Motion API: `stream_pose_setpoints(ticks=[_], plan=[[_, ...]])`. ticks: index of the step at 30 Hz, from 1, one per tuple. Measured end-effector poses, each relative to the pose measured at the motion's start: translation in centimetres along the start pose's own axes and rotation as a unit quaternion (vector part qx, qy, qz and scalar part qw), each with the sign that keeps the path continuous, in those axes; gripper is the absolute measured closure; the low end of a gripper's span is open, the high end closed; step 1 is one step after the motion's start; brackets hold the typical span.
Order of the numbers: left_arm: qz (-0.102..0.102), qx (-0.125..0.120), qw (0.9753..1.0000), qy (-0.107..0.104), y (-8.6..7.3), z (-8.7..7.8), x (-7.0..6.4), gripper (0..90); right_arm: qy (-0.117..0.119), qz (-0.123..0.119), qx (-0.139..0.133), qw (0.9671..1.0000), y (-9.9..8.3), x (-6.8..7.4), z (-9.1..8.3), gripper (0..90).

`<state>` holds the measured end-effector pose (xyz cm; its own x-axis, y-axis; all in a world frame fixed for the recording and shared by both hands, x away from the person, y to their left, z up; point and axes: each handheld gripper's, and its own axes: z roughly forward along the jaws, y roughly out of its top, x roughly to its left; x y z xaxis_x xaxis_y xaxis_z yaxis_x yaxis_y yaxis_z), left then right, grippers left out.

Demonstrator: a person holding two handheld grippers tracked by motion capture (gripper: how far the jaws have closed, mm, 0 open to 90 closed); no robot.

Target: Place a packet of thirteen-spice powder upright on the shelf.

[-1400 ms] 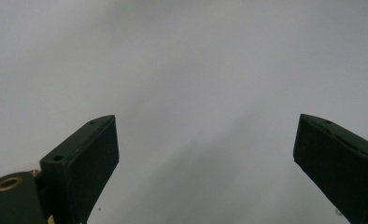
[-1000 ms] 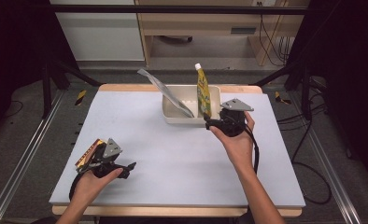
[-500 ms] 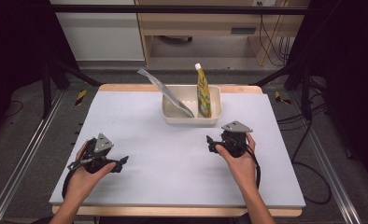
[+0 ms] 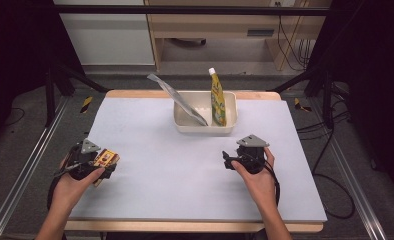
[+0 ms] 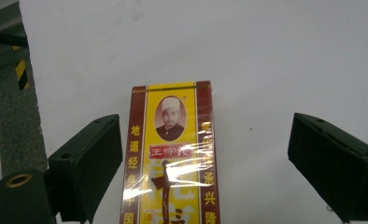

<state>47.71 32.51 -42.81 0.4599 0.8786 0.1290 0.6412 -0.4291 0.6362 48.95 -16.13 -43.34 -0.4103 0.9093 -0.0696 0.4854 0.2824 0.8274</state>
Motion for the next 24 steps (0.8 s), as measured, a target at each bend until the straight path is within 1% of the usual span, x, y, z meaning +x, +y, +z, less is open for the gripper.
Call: stream_pose_setpoints(ticks=[5, 7, 9, 10, 11, 13, 16, 17, 20, 21, 22, 24], plan=[[-0.006, 0.018, 0.9998, -0.006, -0.4, 0.2, 0.5, 11.3, 0.000, -0.002, 0.010, 1.0000, -0.3, -0.3, 0.4, 15.7], [-0.005, 0.034, 0.9994, -0.010, -0.6, 0.5, 0.7, 12.0, 0.000, -0.006, 0.013, 0.9999, -0.3, -0.3, 0.6, 15.7], [-0.002, 0.052, 0.9986, -0.006, -0.9, 0.8, 0.9, 12.7, -0.001, -0.009, 0.019, 0.9998, -0.4, -0.3, 0.8, 15.7], [-0.003, 0.058, 0.9983, -0.006, -1.1, 0.9, 1.0, 13.2, 0.002, -0.011, 0.022, 0.9997, -0.4, -0.3, 0.9, 15.7], [-0.004, 0.061, 0.9981, -0.005, -1.1, 0.9, 1.1, 14.4, 0.002, -0.012, 0.025, 0.9996, -0.5, -0.2, 0.9, 15.7], [-0.009, 0.062, 0.9979, -0.011, -1.2, 0.8, 1.3, 16.3, 0.003, -0.016, 0.027, 0.9995, -0.5, -0.1, 1.1, 15.6], [-0.013, 0.076, 0.9967, -0.023, -1.5, 0.9, 1.7, 17.7, 0.004, -0.020, 0.030, 0.9993, -0.5, 0.1, 1.2, 15.5], [-0.013, 0.078, 0.9966, -0.025, -1.5, 1.0, 1.8, 18.2, 0.006, -0.017, 0.032, 0.9993, -0.5, 0.1, 1.3, 15.5], [-0.025, 0.079, 0.9961, -0.031, -1.7, 0.9, 2.3, 21.0, 0.007, -0.020, 0.036, 0.9991, -0.6, 0.2, 1.5, 15.5], [-0.026, 0.079, 0.9960, -0.033, -1.7, 0.9, 2.4, 21.3, 0.009, -0.018, 0.037, 0.9991, -0.6, 0.3, 1.5, 15.5], [-0.025, 0.084, 0.9955, -0.036, -1.8, 1.0, 2.5, 21.9, 0.009, -0.022, 0.038, 0.9990, -0.6, 0.2, 1.5, 15.5], [-0.024, 0.087, 0.9952, -0.038, -1.9, 1.2, 2.6, 23.4, 0.010, -0.022, 0.041, 0.9989, -0.6, 0.3, 1.5, 15.5]])
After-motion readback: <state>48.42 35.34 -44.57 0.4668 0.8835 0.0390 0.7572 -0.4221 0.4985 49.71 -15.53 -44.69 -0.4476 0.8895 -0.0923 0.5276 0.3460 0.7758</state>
